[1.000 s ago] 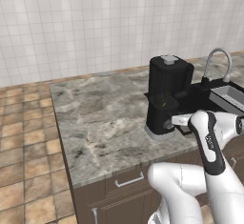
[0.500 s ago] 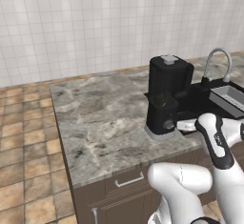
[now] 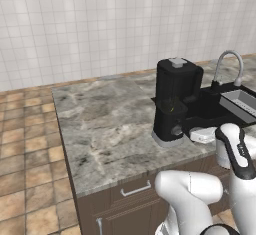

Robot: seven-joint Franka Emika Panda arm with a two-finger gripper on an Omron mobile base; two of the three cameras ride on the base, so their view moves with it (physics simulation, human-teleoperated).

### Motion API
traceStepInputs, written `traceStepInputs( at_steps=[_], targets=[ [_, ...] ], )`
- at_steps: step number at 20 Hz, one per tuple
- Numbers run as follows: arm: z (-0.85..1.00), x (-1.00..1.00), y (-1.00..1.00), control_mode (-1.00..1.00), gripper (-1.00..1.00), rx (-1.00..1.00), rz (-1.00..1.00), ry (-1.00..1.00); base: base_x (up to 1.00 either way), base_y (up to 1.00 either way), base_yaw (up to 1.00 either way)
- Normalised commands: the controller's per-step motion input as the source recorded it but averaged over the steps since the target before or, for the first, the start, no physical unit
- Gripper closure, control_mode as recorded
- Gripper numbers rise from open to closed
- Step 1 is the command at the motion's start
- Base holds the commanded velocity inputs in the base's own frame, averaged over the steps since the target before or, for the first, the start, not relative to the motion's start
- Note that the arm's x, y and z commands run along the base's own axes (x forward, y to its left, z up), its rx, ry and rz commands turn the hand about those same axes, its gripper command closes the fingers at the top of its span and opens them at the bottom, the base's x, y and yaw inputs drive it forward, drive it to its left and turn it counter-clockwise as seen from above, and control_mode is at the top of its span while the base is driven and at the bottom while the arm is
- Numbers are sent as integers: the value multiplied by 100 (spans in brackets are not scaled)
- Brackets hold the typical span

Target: Grab the lemon wedges from the fridge, place them in the blender, close the lid, and turn on the blender to create a marinade.

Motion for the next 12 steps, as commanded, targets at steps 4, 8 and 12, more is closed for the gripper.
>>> traceStepInputs(
  at_steps=[4,8,12],
  targets=[
    [-35,10,54,-100,100,0,-11,-17,0,0,0],
    [-32,8,74,-100,100,0,-13,-15,0,0,0],
    [-30,11,82,-100,100,0,-17,-14,0,0,0]
  ],
)
